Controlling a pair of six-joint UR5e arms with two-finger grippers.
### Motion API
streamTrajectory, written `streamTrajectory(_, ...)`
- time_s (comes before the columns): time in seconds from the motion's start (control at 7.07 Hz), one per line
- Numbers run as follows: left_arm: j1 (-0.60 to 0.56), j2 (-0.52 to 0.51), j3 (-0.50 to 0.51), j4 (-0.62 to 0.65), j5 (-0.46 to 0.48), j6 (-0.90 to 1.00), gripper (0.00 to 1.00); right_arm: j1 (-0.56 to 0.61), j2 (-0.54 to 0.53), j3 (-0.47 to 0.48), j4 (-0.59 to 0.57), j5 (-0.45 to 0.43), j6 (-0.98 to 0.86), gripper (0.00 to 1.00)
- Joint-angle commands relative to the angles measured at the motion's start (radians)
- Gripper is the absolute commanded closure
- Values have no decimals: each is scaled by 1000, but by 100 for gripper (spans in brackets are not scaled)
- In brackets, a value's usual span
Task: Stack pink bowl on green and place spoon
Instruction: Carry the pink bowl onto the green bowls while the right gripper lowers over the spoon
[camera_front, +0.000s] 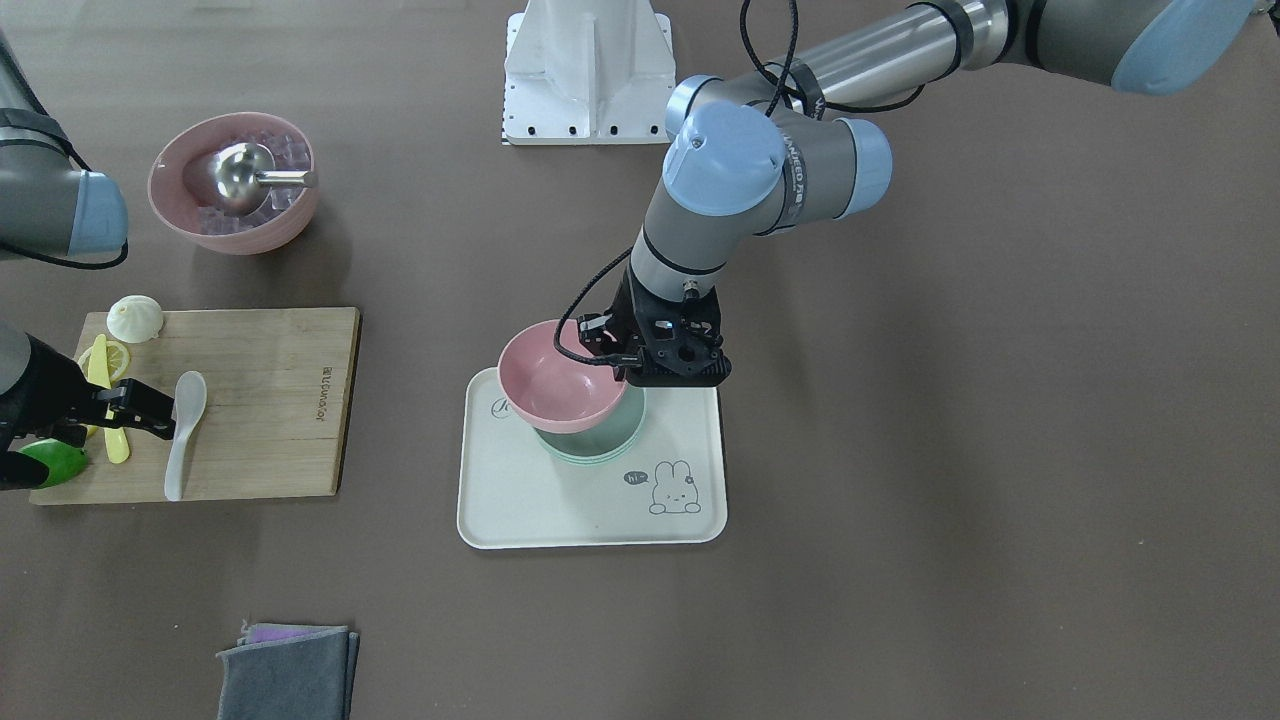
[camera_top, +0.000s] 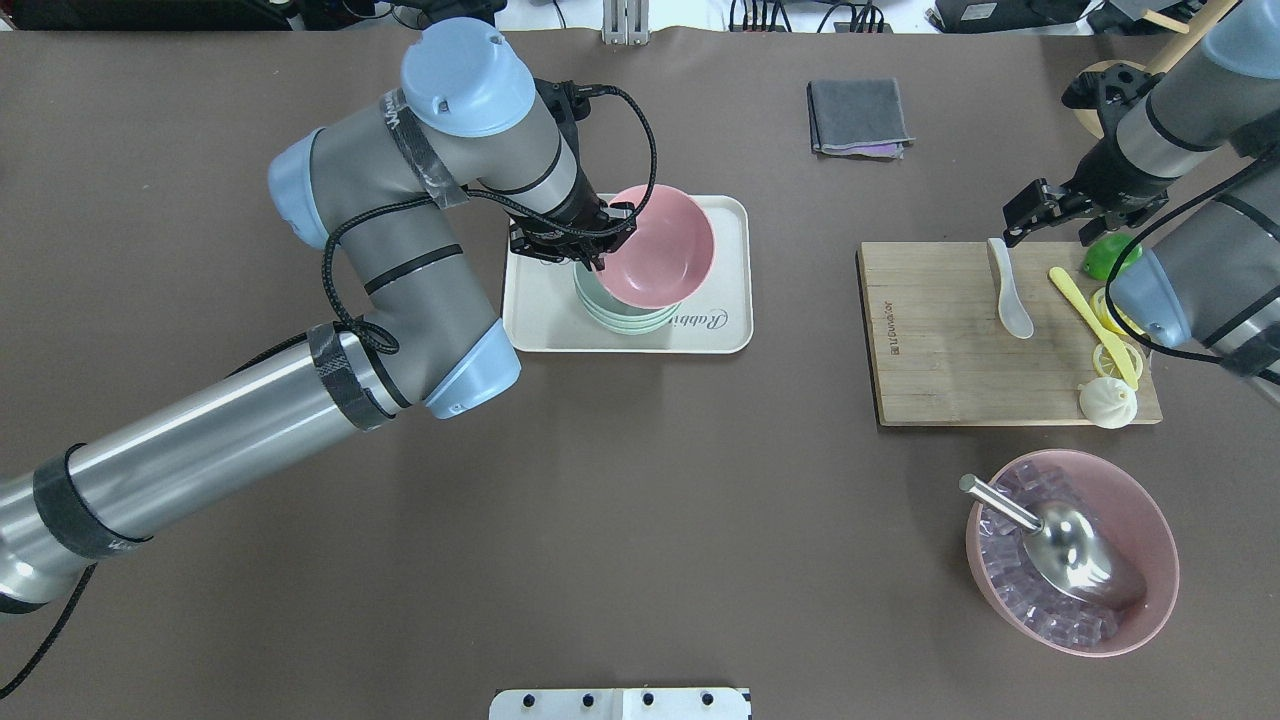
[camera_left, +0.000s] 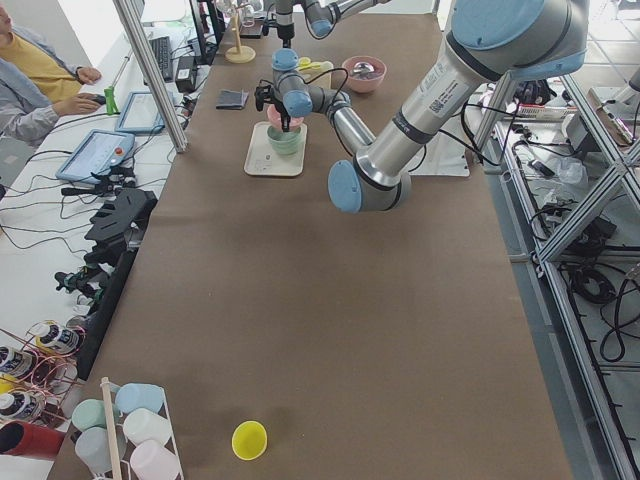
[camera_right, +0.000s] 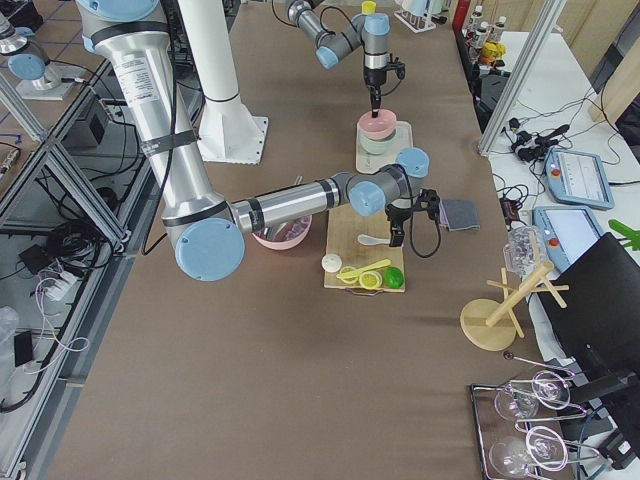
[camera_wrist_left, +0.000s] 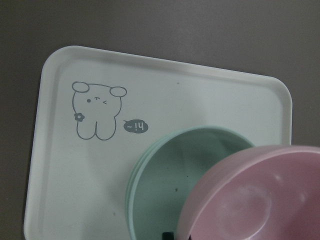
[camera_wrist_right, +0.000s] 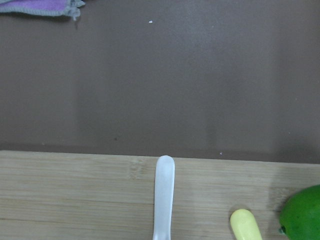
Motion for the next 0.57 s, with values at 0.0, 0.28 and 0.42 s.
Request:
streamTrajectory(0.0,-11,0,10,-2,0,1,100,-4,3,-2,1,-4,10,1)
streamTrajectory(0.28,-9,2,44,-48,2,0,100,-9,3,-3,0,-4,10,1)
streamTrajectory(0.42,-6,8,54,-56,2,0,3,-13,3,-3,0,-4,10,1)
